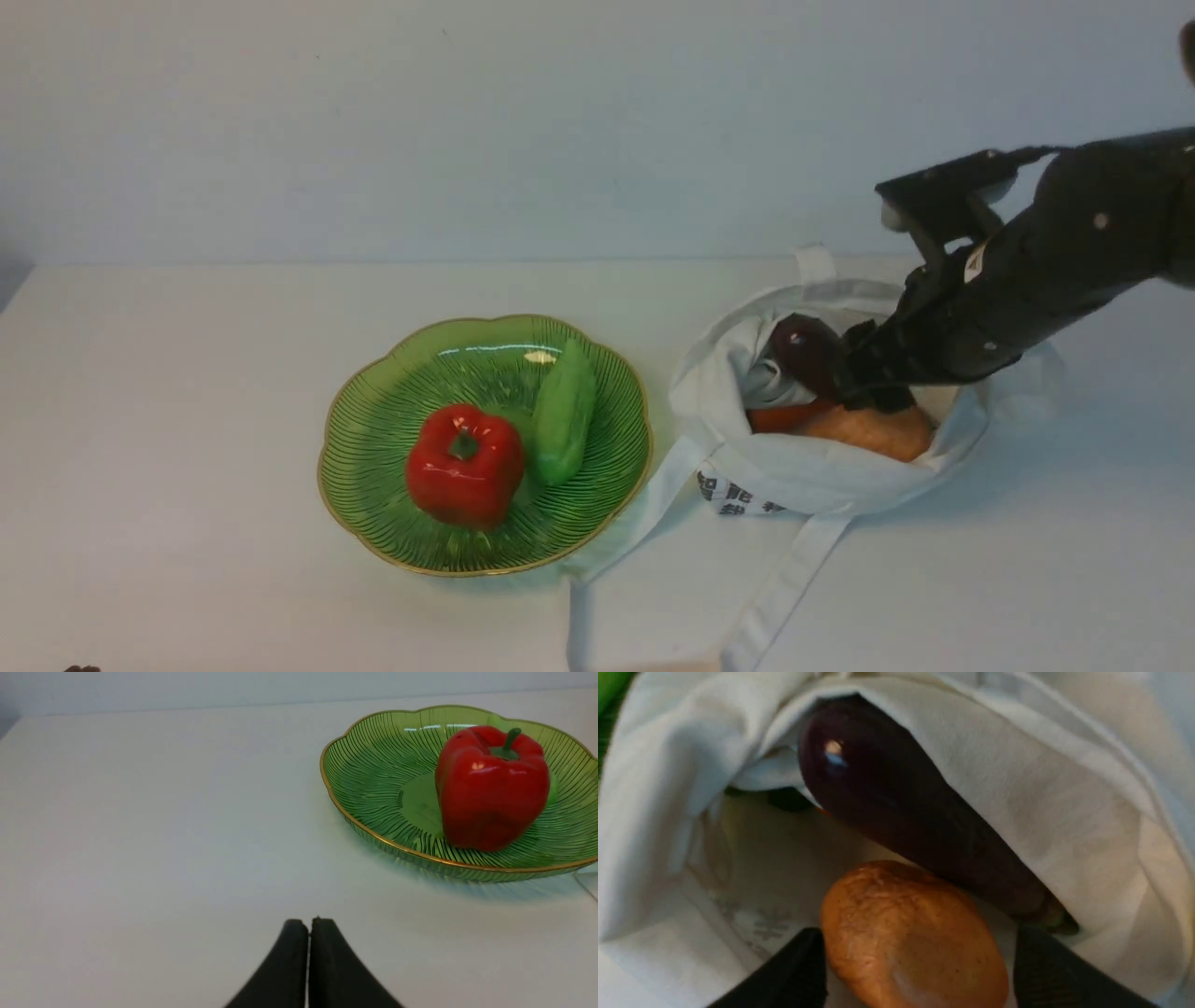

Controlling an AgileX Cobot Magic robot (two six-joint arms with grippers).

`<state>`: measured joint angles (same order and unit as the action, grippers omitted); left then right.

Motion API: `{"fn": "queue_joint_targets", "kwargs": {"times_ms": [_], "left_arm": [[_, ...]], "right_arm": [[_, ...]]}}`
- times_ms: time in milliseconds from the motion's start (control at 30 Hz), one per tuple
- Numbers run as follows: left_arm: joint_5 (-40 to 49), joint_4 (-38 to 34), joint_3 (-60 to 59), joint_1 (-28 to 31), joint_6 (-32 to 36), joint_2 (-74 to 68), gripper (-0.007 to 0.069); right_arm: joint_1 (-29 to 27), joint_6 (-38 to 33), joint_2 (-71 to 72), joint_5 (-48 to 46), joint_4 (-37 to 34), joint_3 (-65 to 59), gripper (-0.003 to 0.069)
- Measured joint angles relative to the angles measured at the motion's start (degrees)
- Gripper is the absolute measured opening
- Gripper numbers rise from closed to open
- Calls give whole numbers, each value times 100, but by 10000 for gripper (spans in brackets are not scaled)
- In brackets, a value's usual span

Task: Take vegetables from cloth bag on white table place on plate.
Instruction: 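Reach into the bag and grasp the item inside with the right gripper, then take the potato out of the bag and place it in the dish with the right gripper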

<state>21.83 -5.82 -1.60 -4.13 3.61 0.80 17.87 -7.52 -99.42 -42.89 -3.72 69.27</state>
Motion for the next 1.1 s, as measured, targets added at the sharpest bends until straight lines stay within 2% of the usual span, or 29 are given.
{"fn": "queue_joint_targets", "kwargs": {"times_ms": [33,67,267,400,433,467,500,733,967,1100], "left_arm": [[0,0,0,0,0,0,-8],[0,0,0,0,0,0,-8],[0,0,0,0,0,0,-8],[0,0,0,0,0,0,-8],[0,0,0,0,0,0,-8],[0,0,0,0,0,0,-8],[0,0,0,0,0,0,-8],[0,0,0,0,0,0,-8],[0,0,0,0,0,0,-8],[0,0,0,0,0,0,-8]], "right_arm": [[0,28,-133,19,74,0,580],[0,39,-206,25,106,0,601],[3,59,-459,72,182,0,632],[8,116,-509,77,182,4,596],[9,121,-521,77,182,4,538],[9,121,-521,77,190,4,519],[9,128,-521,84,205,4,469],[13,221,-387,-2,264,4,469],[13,295,715,-87,239,4,469],[13,41,1379,89,-281,4,469]]}}
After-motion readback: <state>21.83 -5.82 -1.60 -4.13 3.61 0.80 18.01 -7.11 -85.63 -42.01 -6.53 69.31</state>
